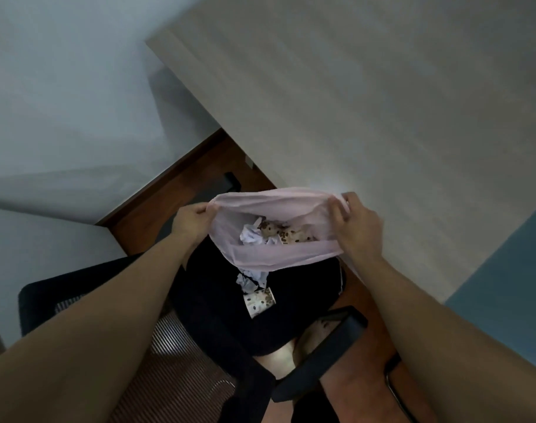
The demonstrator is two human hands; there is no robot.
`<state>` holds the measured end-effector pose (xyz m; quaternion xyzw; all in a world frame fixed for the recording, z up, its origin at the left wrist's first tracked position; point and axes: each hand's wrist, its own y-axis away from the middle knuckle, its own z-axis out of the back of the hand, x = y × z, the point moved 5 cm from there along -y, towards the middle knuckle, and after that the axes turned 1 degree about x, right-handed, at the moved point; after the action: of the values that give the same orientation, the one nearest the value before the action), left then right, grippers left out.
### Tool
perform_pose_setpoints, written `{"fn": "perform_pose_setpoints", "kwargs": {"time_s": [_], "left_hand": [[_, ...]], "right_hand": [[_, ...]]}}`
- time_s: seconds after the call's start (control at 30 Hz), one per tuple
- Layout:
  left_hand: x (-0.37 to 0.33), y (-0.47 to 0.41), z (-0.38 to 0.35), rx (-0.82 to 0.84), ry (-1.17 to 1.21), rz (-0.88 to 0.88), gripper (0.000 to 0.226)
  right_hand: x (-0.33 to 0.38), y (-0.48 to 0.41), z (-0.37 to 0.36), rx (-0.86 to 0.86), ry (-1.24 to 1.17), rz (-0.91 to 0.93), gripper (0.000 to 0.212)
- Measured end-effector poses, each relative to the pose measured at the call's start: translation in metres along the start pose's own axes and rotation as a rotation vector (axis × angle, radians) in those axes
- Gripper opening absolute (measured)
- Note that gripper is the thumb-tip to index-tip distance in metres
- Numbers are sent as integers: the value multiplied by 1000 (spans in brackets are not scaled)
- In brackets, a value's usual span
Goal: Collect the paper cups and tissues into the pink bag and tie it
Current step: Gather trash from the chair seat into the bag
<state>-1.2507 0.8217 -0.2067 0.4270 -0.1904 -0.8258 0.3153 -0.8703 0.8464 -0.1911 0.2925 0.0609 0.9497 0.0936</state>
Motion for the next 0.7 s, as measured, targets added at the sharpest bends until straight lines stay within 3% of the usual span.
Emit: {"fn": "perform_pose_setpoints", "kwargs": {"time_s": [0.13,0.3,0.4,0.5,0.7], "left_hand": [[17,-11,7,-10,148,8,31],[38,-27,6,-16,428,83,23],[59,-34,0,-41,475,132,29],[87,-36,-19,-13,411,209,37],[155,-27,-87,342,-43,384,50]], "right_hand": [[13,-27,-25,-54,122,149,37],[11,-37,-41,-187,244,129,46],[10,-37,-43,-240,247,114,47],[9,-39,-45,-263,242,115,47],[10,-37,-46,-288,242,117,46]]}}
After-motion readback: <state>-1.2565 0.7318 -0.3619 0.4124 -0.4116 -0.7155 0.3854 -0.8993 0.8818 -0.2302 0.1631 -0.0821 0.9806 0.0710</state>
